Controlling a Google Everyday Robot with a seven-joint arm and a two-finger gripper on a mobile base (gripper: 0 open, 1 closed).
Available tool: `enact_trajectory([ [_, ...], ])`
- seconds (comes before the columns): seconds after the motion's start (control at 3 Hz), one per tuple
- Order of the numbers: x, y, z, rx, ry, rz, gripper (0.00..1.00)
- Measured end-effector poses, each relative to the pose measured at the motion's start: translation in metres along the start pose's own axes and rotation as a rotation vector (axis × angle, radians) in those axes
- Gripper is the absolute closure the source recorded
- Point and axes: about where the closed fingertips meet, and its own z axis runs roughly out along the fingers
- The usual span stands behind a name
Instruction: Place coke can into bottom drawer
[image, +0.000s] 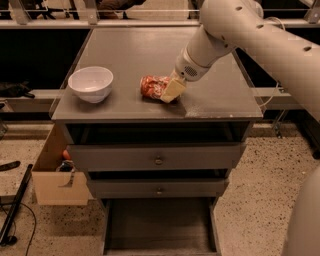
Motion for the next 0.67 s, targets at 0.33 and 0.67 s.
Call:
enact_trajectory([
  [0.33, 0.0, 0.0001, 0.0001, 0.0, 0.0, 0.0, 1.0],
  [0.67, 0.0013, 0.001, 0.0003, 0.001, -0.003, 0.004, 1.0],
])
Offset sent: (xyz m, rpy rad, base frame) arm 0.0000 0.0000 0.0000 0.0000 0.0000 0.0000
